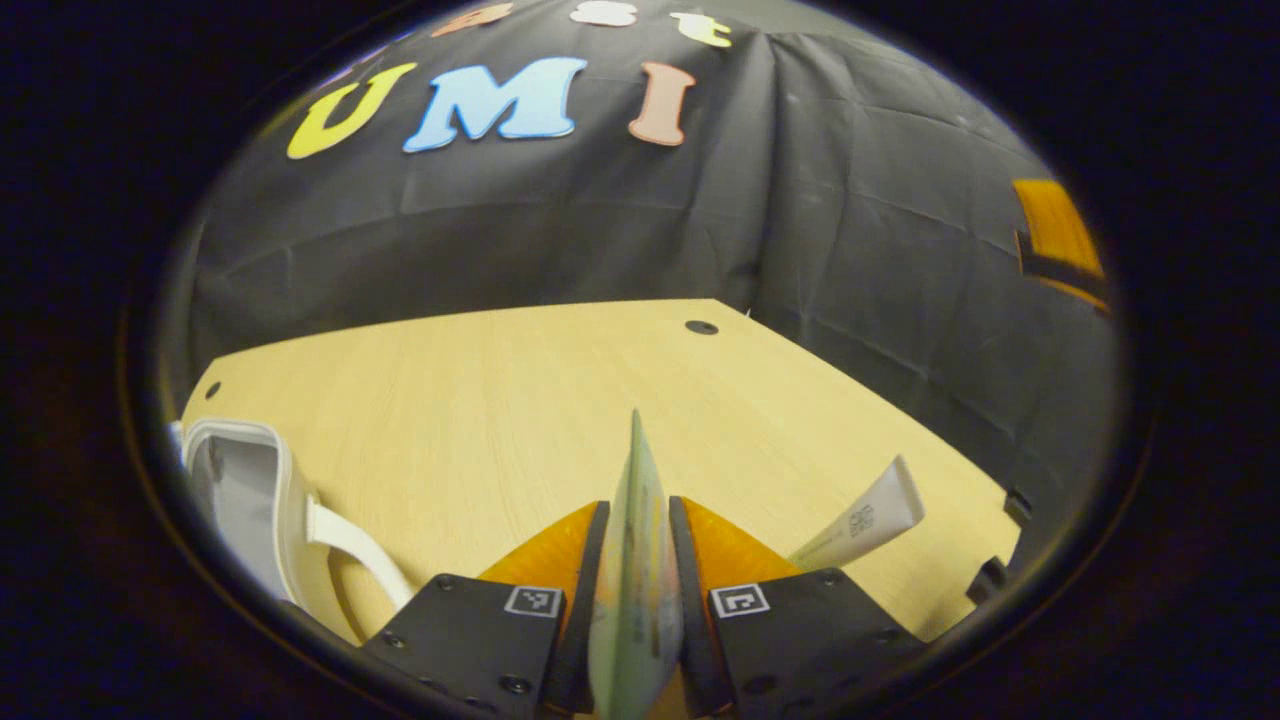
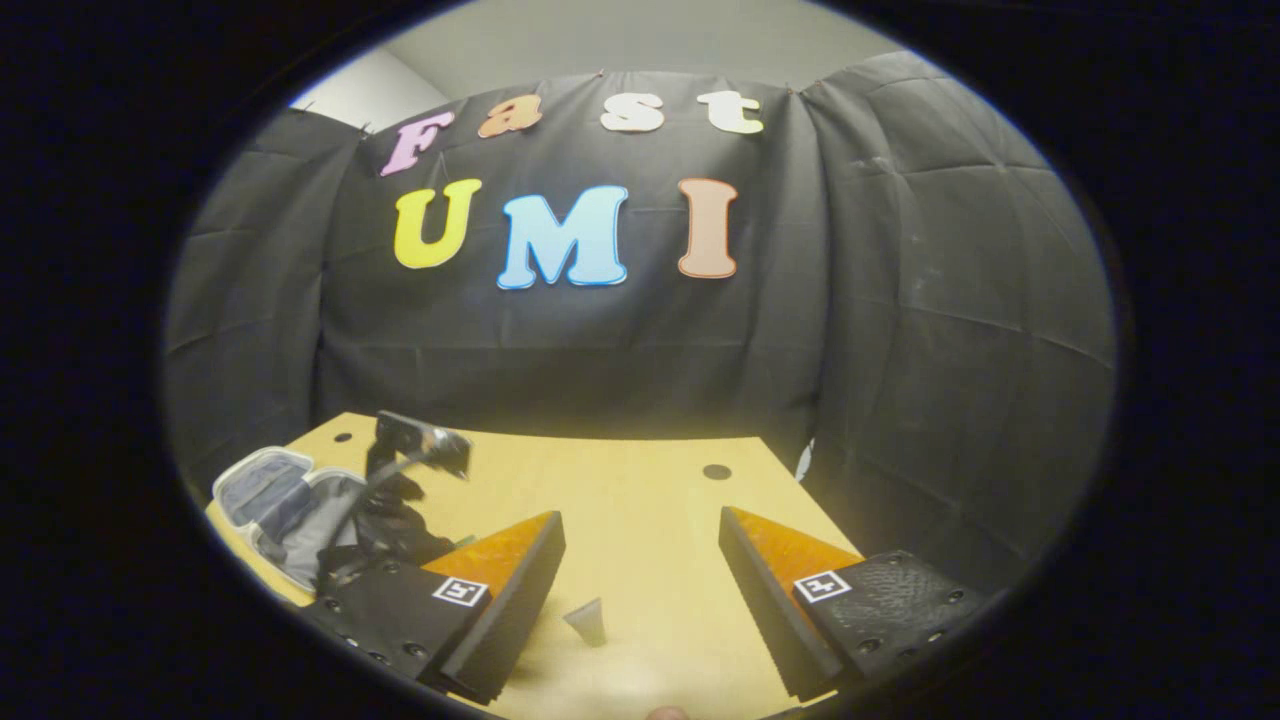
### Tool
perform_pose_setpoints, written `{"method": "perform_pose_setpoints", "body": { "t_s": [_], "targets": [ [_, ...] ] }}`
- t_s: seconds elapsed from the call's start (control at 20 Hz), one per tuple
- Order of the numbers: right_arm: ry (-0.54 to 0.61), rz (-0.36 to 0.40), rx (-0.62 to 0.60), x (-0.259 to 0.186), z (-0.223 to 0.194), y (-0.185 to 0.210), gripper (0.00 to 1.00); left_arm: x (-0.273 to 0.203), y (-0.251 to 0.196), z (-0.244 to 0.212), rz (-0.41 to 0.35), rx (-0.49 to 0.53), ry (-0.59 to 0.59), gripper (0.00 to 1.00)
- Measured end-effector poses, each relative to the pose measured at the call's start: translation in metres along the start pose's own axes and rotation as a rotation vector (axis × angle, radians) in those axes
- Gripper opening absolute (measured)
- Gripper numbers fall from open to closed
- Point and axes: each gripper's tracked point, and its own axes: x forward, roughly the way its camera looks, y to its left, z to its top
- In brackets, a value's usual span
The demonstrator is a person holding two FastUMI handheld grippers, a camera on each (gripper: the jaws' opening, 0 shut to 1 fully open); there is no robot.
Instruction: First open the suitcase, pack the skin care products into it, and then close the suitcase.
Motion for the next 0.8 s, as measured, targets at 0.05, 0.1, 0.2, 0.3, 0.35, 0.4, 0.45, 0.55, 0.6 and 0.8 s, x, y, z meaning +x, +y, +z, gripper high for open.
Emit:
{"method": "perform_pose_setpoints", "body": {
  "t_s": [0.05,0.1,0.2,0.3,0.35,0.4,0.45,0.55,0.6,0.8],
  "targets": [
    [0.003,0.026,0.016,0.008,-0.007,0.008,0.95,-0.025,0.006,0.018,0.005,-0.040,-0.017,0.40],
    [0.018,0.049,0.030,0.019,-0.023,0.016,0.95,-0.051,0.012,0.036,0.019,-0.077,-0.036,0.42],
    [0.093,0.088,0.056,0.037,-0.062,0.029,0.95,-0.099,0.029,0.069,0.060,-0.134,-0.072,0.40],
    [0.173,0.123,0.072,0.047,-0.101,0.039,0.95,-0.144,0.054,0.087,0.134,-0.171,-0.087,0.40],
    [0.211,0.136,0.067,0.051,-0.118,0.043,0.95,-0.160,0.072,0.088,0.181,-0.194,-0.079,0.43],
    [0.254,0.150,0.058,0.055,-0.138,0.046,0.95,-0.177,0.090,0.088,0.224,-0.222,-0.069,0.40],
    [0.292,0.156,0.049,0.059,-0.155,0.046,0.95,-0.193,0.112,0.086,0.264,-0.252,-0.056,0.39],
    [0.337,0.143,0.046,0.064,-0.171,0.041,0.85,-0.218,0.152,0.072,0.327,-0.282,-0.046,0.43],
    [0.353,0.118,0.040,0.065,-0.173,0.035,0.70,-0.227,0.172,0.065,0.349,-0.288,-0.031,0.40],
    [0.412,0.043,0.102,0.034,-0.166,0.038,0.22,-0.222,0.244,0.029,0.356,-0.318,0.085,0.40]
  ]
}}
